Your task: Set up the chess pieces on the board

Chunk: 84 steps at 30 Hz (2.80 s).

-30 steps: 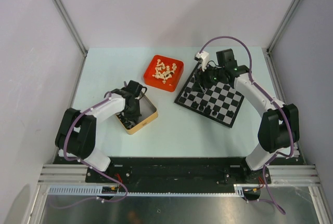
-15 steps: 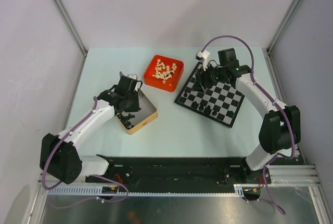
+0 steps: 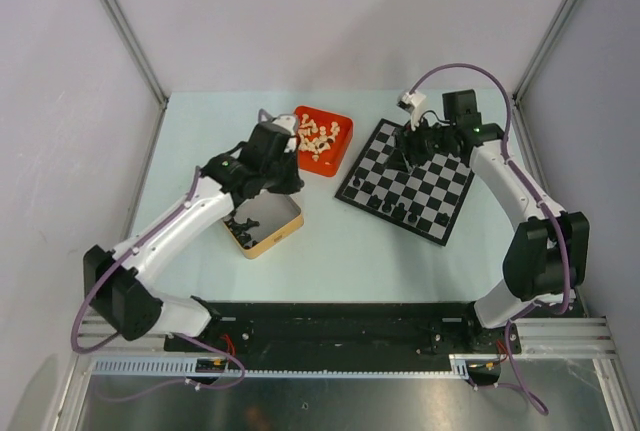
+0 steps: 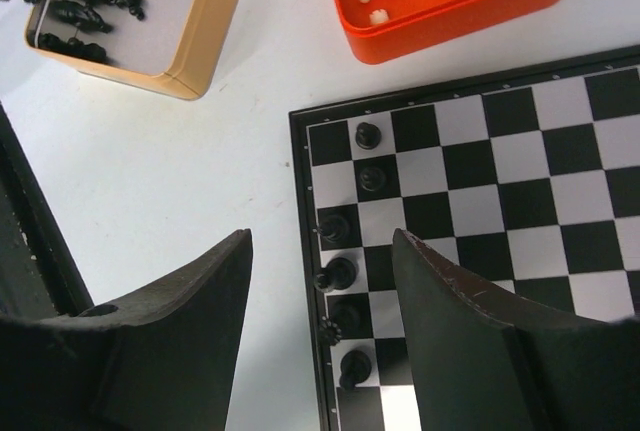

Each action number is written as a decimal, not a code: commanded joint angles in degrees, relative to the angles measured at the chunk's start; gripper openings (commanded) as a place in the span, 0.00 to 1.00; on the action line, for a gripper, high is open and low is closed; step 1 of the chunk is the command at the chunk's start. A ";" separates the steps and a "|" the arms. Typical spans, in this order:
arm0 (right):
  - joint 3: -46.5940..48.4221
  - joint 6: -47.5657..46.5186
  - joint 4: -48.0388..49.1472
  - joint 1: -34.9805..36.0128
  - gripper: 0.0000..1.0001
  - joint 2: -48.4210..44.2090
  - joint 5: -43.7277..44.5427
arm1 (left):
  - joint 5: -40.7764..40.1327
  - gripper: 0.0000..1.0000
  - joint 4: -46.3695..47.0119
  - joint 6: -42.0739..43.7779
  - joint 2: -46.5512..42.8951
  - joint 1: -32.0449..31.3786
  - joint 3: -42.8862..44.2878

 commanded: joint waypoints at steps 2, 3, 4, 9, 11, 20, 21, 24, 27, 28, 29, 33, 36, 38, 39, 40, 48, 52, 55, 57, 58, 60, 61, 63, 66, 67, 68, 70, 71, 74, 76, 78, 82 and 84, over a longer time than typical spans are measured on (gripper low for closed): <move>0.45 -0.11 0.15 -3.46 0.63 -3.00 -1.56 | 1.83 0.00 0.57 0.52 7.55 -4.72 7.83; 0.36 -0.11 0.15 -3.90 0.63 -3.00 -1.64 | 1.91 0.00 0.57 0.52 8.95 -5.24 8.88; 0.36 -0.11 0.15 -4.25 0.63 -3.18 -1.82 | 2.18 0.00 0.65 0.61 11.84 -6.29 11.07; -0.60 0.59 0.59 -6.89 0.63 -3.70 -2.52 | 3.94 0.00 0.65 1.40 20.20 -8.24 18.19; -0.78 0.59 0.76 -7.59 0.63 -3.88 -2.61 | 4.90 0.00 0.65 1.66 23.62 -8.76 20.13; -1.83 2.00 2.08 -9.79 0.63 -4.06 -2.79 | 9.56 0.00 0.57 2.01 35.41 -9.82 32.79; -1.92 2.09 2.25 -9.88 0.63 -4.14 -2.79 | 9.74 0.00 0.57 1.84 37.25 -9.82 34.54; -2.27 2.35 2.52 -10.14 0.63 -4.06 -2.35 | 10.97 0.00 0.48 1.58 41.20 -9.82 38.41; -2.36 3.05 3.13 -10.84 0.63 -3.97 -2.08 | 12.02 0.00 0.39 1.22 43.76 -9.82 42.19; -2.45 3.23 3.13 -11.28 0.63 -3.97 -2.00 | 12.37 0.00 0.30 1.05 45.34 -9.91 43.07; -2.45 3.58 3.22 -11.46 0.63 -3.97 -1.91 | 12.55 0.00 0.22 1.05 46.22 -9.91 44.04; -2.62 4.02 3.49 -11.64 0.63 -3.97 -2.00 | 13.78 0.01 -0.22 0.78 50.18 -10.08 48.43; -2.63 4.20 3.75 -11.64 0.63 -3.79 -2.17 | 13.96 0.01 -0.66 0.96 52.64 -10.26 50.02; -2.71 4.20 3.84 -11.64 0.63 -3.62 -2.17 | 13.61 0.01 -1.10 1.05 54.05 -10.26 50.73; -2.80 4.28 3.92 -11.64 0.63 -3.53 -2.26 | 13.43 0.01 -1.19 1.13 54.32 -10.26 50.90; -2.80 4.29 3.93 -11.64 0.63 -3.44 -2.26 | 13.26 0.01 -1.28 1.22 54.67 -10.26 51.17; -2.98 4.55 4.19 -11.64 0.63 -3.18 -2.52 | 12.29 0.05 -2.51 1.66 58.79 -10.35 54.86; -3.15 4.64 4.45 -11.64 0.63 -2.92 -2.44 | 11.94 0.08 -2.95 1.57 59.94 -10.44 55.82; -3.15 4.64 4.54 -11.64 0.63 -3.09 -2.35 | 12.02 0.10 -3.21 1.57 60.82 -10.35 56.70; -3.24 4.64 4.45 -11.64 0.63 -3.00 -2.26 | 11.94 0.11 -3.48 1.40 61.35 -10.44 57.41; -3.15 4.64 4.54 -11.64 0.64 -2.92 -2.26 | 12.02 0.12 -3.56 1.40 61.70 -10.44 57.67; -3.33 4.64 4.54 -11.64 0.64 -2.91 -2.26 | 12.11 0.15 -3.74 1.14 62.05 -10.44 58.20; -3.33 4.64 4.54 -11.64 0.64 -2.91 -2.35 | 12.20 0.15 -3.74 1.05 62.23 -10.44 58.29; -3.24 4.72 4.63 -11.64 0.64 -2.91 -2.35 | 12.29 0.17 -3.74 0.87 62.32 -10.44 58.64; -3.33 4.72 4.72 -11.64 0.63 -2.91 -2.26 | 12.55 0.20 -3.92 0.52 62.67 -10.35 59.34; -3.42 4.64 4.72 -11.64 0.63 -2.91 -2.26 | 12.64 0.21 -4.00 0.52 62.58 -10.43 59.52; -3.42 4.64 4.80 -13.12 0.63 -2.91 -2.26 | 12.64 0.22 -3.92 0.26 62.58 -10.44 59.87; -3.50 4.64 4.80 -13.13 0.63 -2.91 -2.26 | 13.08 0.25 -4.00 0.08 62.58 -10.44 60.40; -3.51 4.64 4.80 -13.13 0.63 -2.91 -2.26 | 12.90 0.25 -4.09 -0.01 62.49 -10.44 60.48; -3.51 4.72 4.89 -13.13 0.64 -3.00 -2.35 | 12.81 0.27 -4.18 -0.01 62.14 -10.35 60.57; -3.59 4.72 4.80 -13.13 0.64 -3.00 -2.35 | 12.99 0.27 -4.27 -0.18 61.79 -10.35 60.57; -3.59 4.46 4.72 -13.13 0.64 -3.09 -2.17 | 13.17 0.27 -4.27 -0.62 61.18 -10.35 60.75; -3.68 3.85 4.45 -13.13 0.64 -3.35 -2.43 | 12.29 0.32 -4.27 -1.06 58.72 -10.17 62.15; -3.68 3.41 4.45 -13.31 0.64 -3.44 -3.05 | 11.76 0.37 -4.18 -1.59 56.35 -9.65 62.68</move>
